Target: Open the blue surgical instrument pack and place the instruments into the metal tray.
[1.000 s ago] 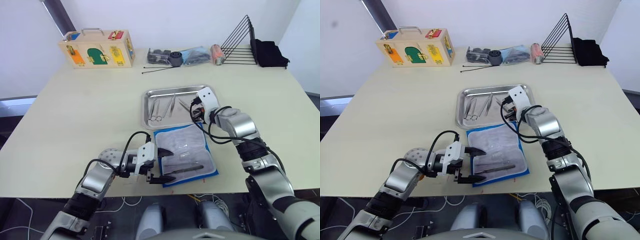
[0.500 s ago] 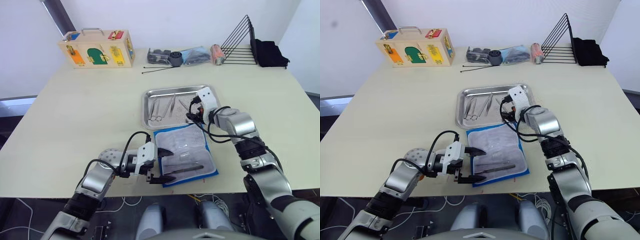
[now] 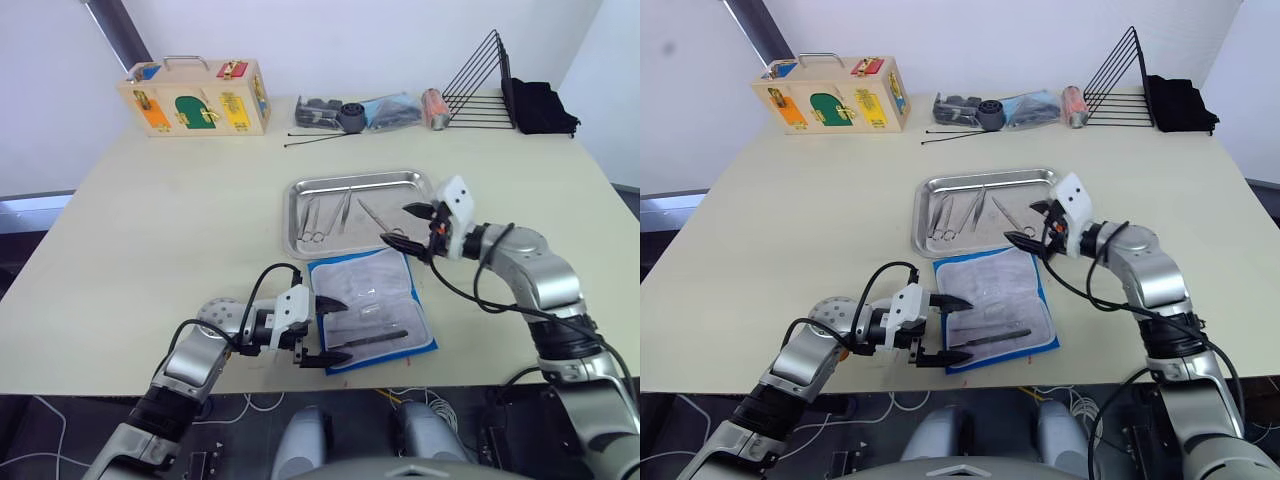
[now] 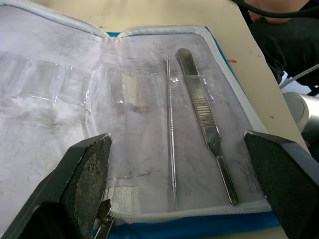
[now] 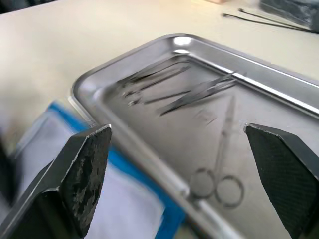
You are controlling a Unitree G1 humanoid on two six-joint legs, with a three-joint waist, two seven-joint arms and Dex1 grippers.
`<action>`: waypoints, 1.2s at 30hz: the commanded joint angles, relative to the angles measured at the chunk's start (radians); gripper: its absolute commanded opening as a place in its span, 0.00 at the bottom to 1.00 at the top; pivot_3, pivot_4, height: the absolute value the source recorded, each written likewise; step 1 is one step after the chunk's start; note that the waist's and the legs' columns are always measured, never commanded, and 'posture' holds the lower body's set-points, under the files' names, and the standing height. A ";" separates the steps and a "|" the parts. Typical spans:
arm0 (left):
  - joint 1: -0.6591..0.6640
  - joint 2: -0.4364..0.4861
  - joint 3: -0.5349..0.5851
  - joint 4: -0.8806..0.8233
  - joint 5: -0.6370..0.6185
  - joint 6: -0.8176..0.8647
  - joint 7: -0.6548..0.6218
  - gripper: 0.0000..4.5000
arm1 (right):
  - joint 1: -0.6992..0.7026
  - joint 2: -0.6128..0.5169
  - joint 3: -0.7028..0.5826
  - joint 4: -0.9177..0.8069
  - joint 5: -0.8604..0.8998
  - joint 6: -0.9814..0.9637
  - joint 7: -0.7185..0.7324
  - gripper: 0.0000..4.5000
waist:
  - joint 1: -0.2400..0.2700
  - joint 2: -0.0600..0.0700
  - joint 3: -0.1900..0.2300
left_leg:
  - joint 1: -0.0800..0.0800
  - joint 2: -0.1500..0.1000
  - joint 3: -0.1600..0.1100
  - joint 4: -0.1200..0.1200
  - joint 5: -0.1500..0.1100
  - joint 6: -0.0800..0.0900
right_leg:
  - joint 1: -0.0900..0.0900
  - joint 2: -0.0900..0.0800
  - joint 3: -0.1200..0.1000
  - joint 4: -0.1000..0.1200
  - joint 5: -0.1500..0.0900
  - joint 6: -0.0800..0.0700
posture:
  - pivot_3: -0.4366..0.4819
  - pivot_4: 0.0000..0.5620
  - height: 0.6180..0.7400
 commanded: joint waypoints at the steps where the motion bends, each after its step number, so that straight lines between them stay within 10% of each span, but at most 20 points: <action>1: 0.049 0.007 -0.058 0.145 0.075 0.054 0.014 1.00 | 0.043 -0.059 -0.053 -0.060 0.059 -0.119 0.133 0.99 | 0.000 0.000 0.000 | 0.000 0.000 0.000 0.000 0.000 0.000 | 0.000 0.000 0.000 0.000 0.000 0.000 | 0.48 0.27 1.00; 16: 0.048 0.017 -0.060 0.128 0.071 0.053 0.001 1.00 | 0.138 -0.386 -0.157 0.053 0.285 -0.340 0.694 0.99 | 0.000 -0.002 0.004 | 0.001 0.000 0.000 0.000 0.000 0.000 | 0.001 0.000 0.001 -0.001 0.000 0.000 | 0.48 0.27 1.00; 36: 0.036 0.016 -0.068 0.133 0.074 0.060 -0.002 1.00 | 0.109 -0.238 0.131 -0.008 -0.082 -0.353 0.379 0.99 | 0.001 -0.002 0.004 | 0.002 0.000 0.000 0.000 0.000 0.000 | 0.001 0.000 0.001 -0.001 0.000 0.000 | 0.48 0.27 1.00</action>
